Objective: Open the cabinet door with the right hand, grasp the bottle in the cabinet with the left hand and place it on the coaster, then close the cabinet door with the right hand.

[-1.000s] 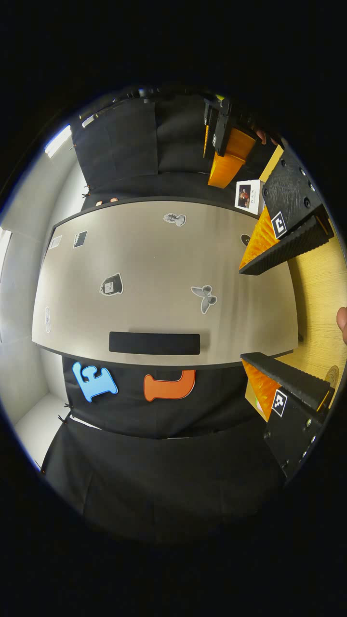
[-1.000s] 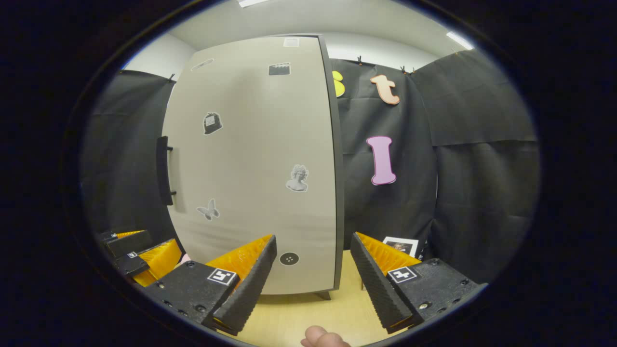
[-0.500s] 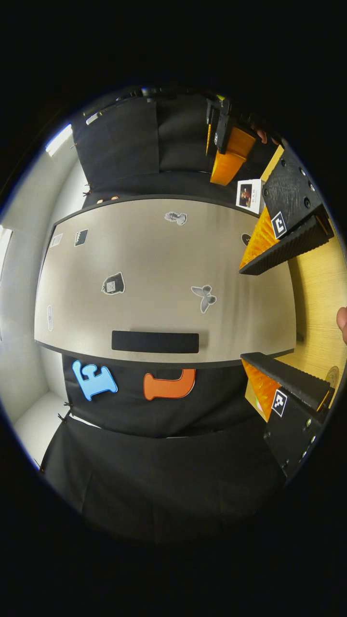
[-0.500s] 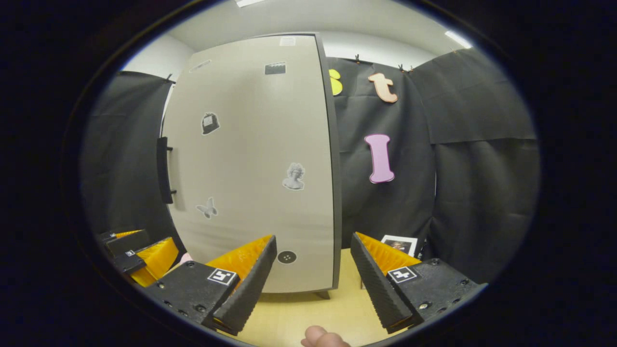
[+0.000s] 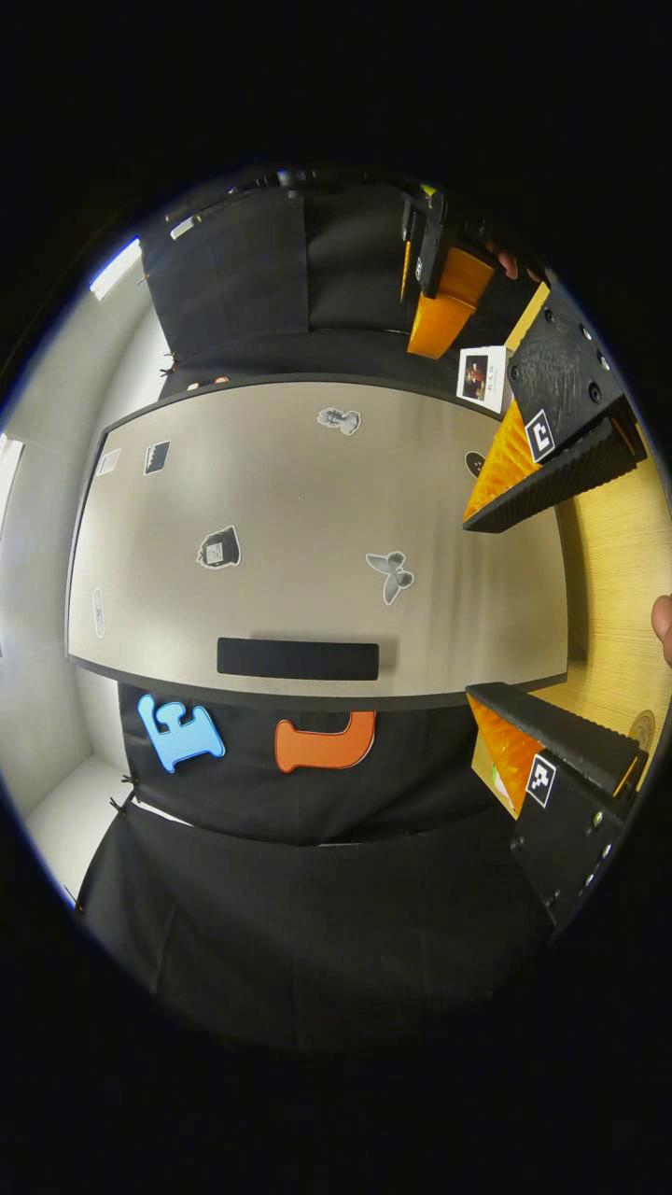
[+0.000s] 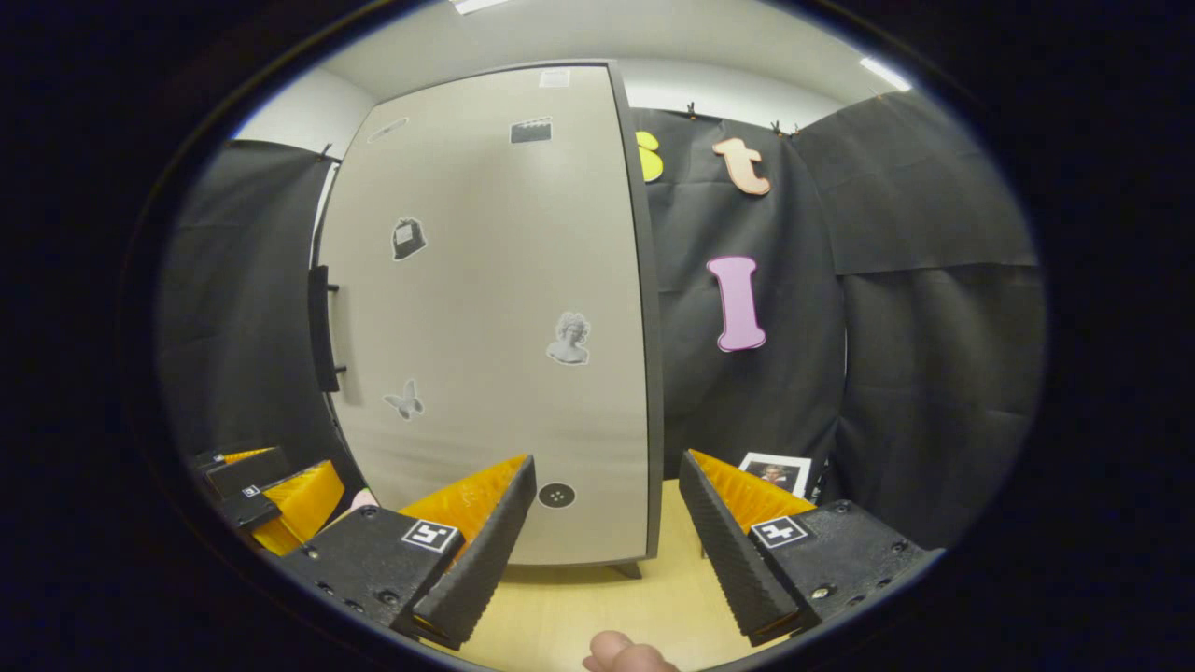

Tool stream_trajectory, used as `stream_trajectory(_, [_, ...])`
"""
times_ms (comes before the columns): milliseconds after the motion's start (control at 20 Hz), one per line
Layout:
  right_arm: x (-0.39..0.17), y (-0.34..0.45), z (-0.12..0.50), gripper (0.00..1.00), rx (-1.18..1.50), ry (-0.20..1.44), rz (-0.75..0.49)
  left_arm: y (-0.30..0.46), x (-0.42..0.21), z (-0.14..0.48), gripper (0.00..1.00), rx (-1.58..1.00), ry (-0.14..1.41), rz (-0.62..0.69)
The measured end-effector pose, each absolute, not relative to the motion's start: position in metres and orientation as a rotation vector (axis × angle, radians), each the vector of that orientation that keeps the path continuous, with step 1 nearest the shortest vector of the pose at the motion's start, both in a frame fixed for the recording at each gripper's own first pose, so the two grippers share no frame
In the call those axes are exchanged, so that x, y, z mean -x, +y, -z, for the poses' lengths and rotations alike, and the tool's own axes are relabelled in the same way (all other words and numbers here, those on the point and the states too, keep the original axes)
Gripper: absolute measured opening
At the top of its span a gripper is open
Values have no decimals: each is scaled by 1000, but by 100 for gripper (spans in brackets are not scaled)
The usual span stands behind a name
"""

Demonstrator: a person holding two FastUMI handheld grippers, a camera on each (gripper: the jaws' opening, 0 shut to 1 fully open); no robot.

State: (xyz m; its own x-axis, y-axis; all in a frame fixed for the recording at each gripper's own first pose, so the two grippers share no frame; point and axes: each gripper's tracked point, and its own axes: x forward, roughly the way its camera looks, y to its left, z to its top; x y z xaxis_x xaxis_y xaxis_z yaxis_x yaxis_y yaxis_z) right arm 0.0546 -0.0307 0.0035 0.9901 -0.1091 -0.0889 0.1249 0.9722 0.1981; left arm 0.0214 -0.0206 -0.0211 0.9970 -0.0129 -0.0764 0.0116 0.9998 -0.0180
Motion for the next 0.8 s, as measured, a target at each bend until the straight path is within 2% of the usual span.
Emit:
stream_trajectory(100, [-54,-31,-2,94,-203,77,116,-20,-21,22,97,15,78,8])
stream_trajectory(150, [-54,-31,-2,99,-203,76,115,-21,-23,22,97,18,76,7])
stream_trajectory(200, [-54,-31,-2,99,-203,76,113,-21,-23,22,97,18,77,5])
stream_trajectory(250, [-53,-30,-1,94,-202,78,111,-20,-23,23,97,15,78,3])
stream_trajectory(550, [-52,-32,2,94,-204,89,112,-20,-22,25,97,19,85,-6])
stream_trajectory(650, [-52,-32,3,99,-205,89,110,-20,-22,24,97,22,86,-7])
stream_trajectory(800, [-52,-32,4,94,-204,88,108,-19,-22,24,97,24,87,-10])
